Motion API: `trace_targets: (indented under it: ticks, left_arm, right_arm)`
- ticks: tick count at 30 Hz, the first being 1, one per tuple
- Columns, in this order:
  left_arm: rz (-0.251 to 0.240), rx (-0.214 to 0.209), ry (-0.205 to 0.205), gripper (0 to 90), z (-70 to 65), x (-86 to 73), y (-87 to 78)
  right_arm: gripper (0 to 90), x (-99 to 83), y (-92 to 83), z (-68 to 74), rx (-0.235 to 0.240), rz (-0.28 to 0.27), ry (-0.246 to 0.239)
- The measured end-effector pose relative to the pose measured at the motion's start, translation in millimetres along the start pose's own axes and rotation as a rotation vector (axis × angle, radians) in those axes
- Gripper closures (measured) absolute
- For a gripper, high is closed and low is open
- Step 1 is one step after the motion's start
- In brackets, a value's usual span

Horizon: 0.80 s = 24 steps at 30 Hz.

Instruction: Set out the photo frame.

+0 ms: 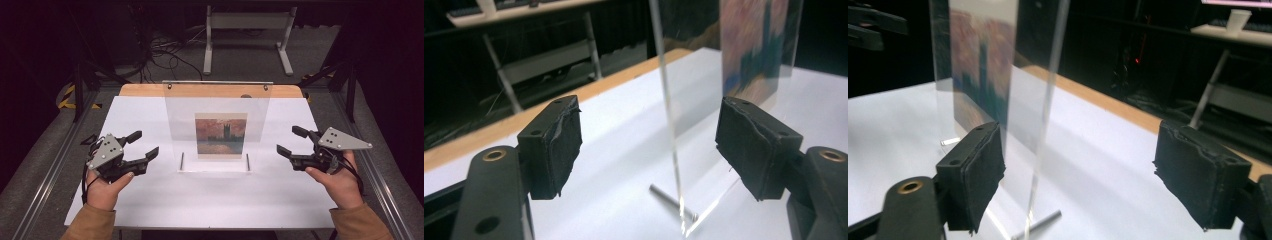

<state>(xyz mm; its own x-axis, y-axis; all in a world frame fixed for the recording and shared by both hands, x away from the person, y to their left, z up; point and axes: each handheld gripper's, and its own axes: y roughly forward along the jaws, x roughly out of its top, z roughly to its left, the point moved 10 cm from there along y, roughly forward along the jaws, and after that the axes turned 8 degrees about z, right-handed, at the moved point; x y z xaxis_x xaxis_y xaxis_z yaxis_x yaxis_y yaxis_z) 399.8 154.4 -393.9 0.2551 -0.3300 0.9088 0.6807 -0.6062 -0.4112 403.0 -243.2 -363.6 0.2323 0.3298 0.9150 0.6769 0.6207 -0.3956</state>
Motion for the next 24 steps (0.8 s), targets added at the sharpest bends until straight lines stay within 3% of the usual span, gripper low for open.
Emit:
trace_targets:
  ticks: [12,24]
  left_arm:
    - [0.102,0.017,-0.064,24.7,11.1,-66.6,-2.2]
    - [0.177,-0.017,-0.117,22.7,9.8,-109.7,13.3]
  right_arm:
    - [15.1,-65.3,-4.7,-16.5,-0.038,0.084,0.095]
    - [10.7,-115.1,3.9,-21.0,-0.057,0.144,0.156]
